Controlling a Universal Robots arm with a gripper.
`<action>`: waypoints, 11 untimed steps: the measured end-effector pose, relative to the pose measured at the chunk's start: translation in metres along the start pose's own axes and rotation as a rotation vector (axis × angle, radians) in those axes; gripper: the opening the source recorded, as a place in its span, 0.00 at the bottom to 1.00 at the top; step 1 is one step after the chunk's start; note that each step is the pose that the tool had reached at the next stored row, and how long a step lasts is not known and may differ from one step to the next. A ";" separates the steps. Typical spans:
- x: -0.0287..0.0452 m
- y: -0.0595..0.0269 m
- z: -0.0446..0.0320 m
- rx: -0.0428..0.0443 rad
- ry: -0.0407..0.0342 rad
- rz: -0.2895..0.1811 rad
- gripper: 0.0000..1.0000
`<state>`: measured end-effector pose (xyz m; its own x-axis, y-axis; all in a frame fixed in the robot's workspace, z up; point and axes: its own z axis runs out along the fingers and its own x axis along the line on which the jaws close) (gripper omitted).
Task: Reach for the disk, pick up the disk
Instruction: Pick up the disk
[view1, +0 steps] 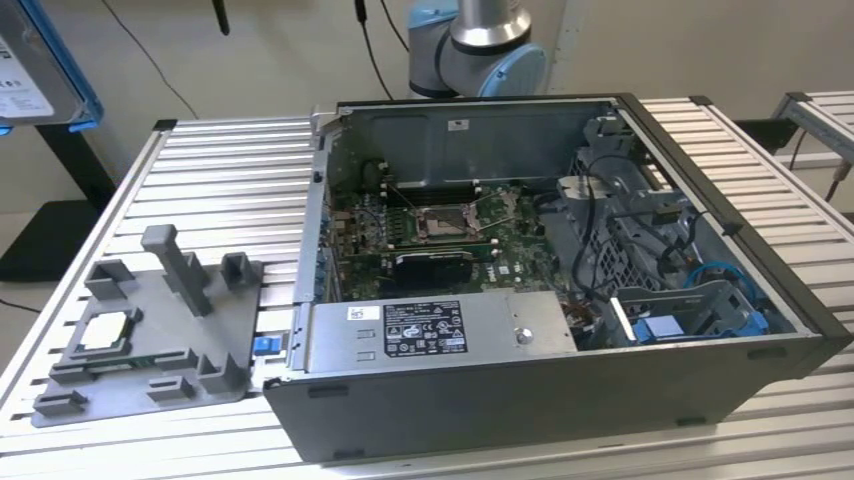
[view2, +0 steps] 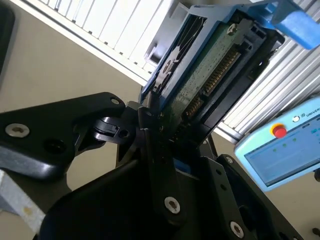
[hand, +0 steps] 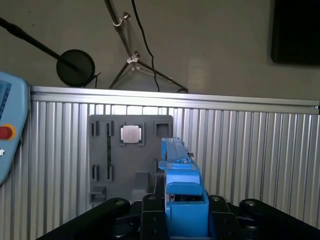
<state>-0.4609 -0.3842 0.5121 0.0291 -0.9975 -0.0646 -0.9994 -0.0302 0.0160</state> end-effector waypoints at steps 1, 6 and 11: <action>0.0001 -0.0006 0.0000 -0.0001 0.0000 0.000 0.00; 0.0003 -0.0080 -0.0002 -0.0001 0.0000 0.000 0.00; 0.0006 -0.0206 -0.0004 -0.0004 0.0001 0.000 0.00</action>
<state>-0.4403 -0.3842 0.5122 0.0291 -0.9975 -0.0645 -0.9994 -0.0302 0.0164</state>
